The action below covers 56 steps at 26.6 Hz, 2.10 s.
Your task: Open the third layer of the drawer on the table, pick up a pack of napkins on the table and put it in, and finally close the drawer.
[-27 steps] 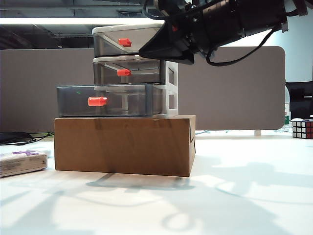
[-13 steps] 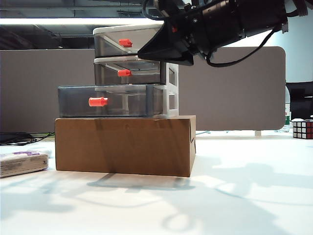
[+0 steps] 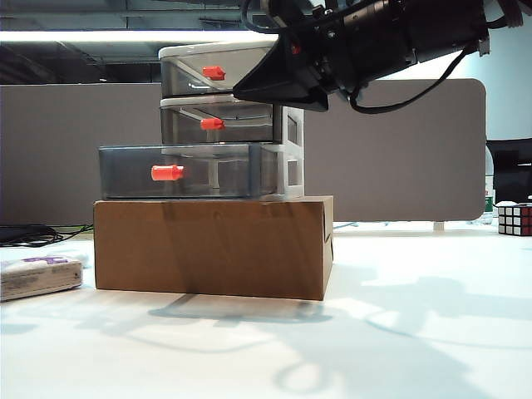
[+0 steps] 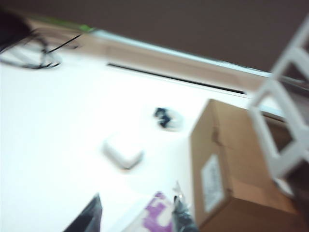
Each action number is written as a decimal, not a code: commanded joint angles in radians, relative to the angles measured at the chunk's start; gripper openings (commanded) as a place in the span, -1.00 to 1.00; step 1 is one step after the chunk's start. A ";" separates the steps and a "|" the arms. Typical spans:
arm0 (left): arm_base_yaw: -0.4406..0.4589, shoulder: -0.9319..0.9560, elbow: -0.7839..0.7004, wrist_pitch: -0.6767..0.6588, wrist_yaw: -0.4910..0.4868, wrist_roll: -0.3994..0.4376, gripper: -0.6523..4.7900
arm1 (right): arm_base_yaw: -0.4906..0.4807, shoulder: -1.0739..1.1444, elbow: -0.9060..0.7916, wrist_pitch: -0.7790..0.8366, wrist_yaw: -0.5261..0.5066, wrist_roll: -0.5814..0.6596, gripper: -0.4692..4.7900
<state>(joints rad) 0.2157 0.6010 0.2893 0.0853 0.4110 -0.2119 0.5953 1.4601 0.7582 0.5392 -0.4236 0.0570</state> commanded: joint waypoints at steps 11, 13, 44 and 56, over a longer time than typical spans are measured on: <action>0.014 0.378 0.009 0.193 0.257 0.544 0.76 | 0.001 -0.003 0.006 -0.013 -0.005 0.003 -0.85; 0.009 0.433 0.009 0.193 0.268 0.557 0.77 | 0.001 -0.003 0.005 -0.012 -0.005 0.003 -0.85; -0.115 0.896 0.271 0.043 0.237 0.792 0.84 | 0.001 -0.003 -0.006 -0.047 -0.001 -0.002 -0.85; -0.116 0.896 0.271 0.026 0.145 0.806 0.83 | 0.001 -0.003 -0.006 -0.049 -0.001 -0.005 -0.85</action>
<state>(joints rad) 0.0994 1.4990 0.5591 0.1085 0.5659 0.5903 0.5949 1.4597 0.7506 0.4793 -0.4229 0.0566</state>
